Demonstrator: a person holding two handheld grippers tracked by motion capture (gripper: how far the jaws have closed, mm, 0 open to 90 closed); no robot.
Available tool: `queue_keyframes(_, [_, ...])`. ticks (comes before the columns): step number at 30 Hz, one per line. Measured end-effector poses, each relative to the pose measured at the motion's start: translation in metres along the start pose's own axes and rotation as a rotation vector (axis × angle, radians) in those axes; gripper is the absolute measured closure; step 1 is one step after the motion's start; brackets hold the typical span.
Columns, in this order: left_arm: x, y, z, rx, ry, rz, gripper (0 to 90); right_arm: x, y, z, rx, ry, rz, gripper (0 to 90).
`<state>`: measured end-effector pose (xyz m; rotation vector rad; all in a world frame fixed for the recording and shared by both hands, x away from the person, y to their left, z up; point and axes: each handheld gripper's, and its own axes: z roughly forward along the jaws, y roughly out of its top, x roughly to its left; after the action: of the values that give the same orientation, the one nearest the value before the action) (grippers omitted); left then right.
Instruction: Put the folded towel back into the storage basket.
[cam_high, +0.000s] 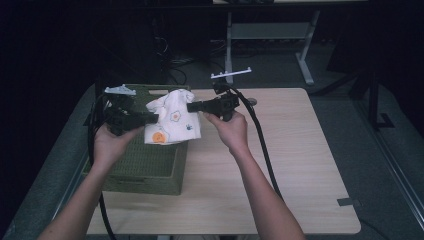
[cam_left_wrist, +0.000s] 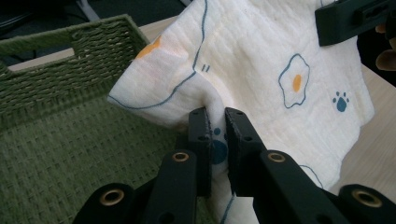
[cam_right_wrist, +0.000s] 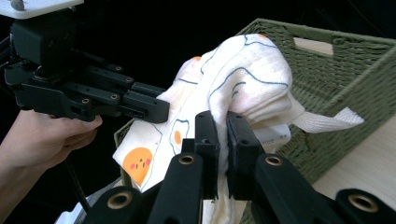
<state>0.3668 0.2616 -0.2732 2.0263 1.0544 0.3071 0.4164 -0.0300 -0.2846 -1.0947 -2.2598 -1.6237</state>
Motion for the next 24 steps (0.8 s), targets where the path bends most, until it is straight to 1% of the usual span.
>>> queue_keyframes(1, [0.004,-0.002,-0.002,-0.003,0.003,-0.006,82.1,0.001,0.001,0.004,0.006,0.002,-0.001,84.3])
queue_keyframes(2, [0.004,-0.002,-0.002,-0.003,0.003,-0.006,82.1,0.001,0.001,0.004,0.006,0.002,-0.001,84.3])
queue_keyframes(3, [0.007,-0.004,-0.004,-0.005,0.005,-0.008,82.1,0.002,0.001,0.007,0.008,0.004,-0.004,84.3])
queue_keyframes(5, [0.010,-0.005,-0.006,-0.007,0.008,-0.015,82.1,0.004,0.002,0.015,0.012,0.008,-0.010,84.3])
queue_keyframes(6, [0.011,-0.006,-0.007,-0.004,0.009,-0.012,82.1,0.004,0.002,0.015,0.012,0.008,-0.010,84.3])
queue_keyframes(8, [0.014,-0.007,-0.010,-0.006,0.015,-0.015,82.0,0.006,0.004,0.022,0.019,0.015,-0.009,84.3])
queue_keyframes(9, [0.017,-0.009,-0.012,-0.002,0.023,-0.009,82.0,0.007,0.004,0.024,0.021,0.016,-0.009,84.3])
queue_keyframes(10, [0.017,-0.009,-0.012,-0.002,0.023,-0.009,82.0,0.007,0.004,0.024,0.021,0.016,-0.009,84.3])
queue_keyframes(13, [0.023,-0.012,-0.016,-0.004,0.028,-0.015,81.9,0.008,0.005,0.032,0.025,0.020,-0.012,84.2])
queue_keyframes(16, [0.025,-0.014,-0.017,-0.007,0.028,-0.018,81.4,0.009,0.004,0.039,0.029,0.029,-0.013,84.1])
queue_keyframes(17, [0.029,-0.017,-0.018,-0.010,0.025,-0.022,81.3,0.009,0.004,0.041,0.033,0.026,-0.013,84.1])
queue_keyframes(18, [0.029,-0.017,-0.018,-0.010,0.025,-0.022,81.2,0.009,0.004,0.041,0.033,0.026,-0.013,84.1])
queue_keyframes(19, [0.032,-0.020,-0.017,-0.002,0.023,-0.024,81.2,0.008,0.003,0.045,0.040,0.030,-0.010,84.1])
queue_keyframes(20, [0.032,-0.020,-0.017,-0.002,0.023,-0.024,81.2,0.008,0.003,0.045,0.040,0.030,-0.010,84.1])
queue_keyframes(21, [0.034,-0.022,-0.016,-0.005,0.023,-0.034,81.2,0.007,0.002,0.046,0.039,0.032,-0.005,84.1])
queue_keyframes(24, [0.039,-0.026,-0.017,-0.001,0.021,-0.040,81.1,0.007,0.002,0.053,0.047,0.032,-0.009,84.1])
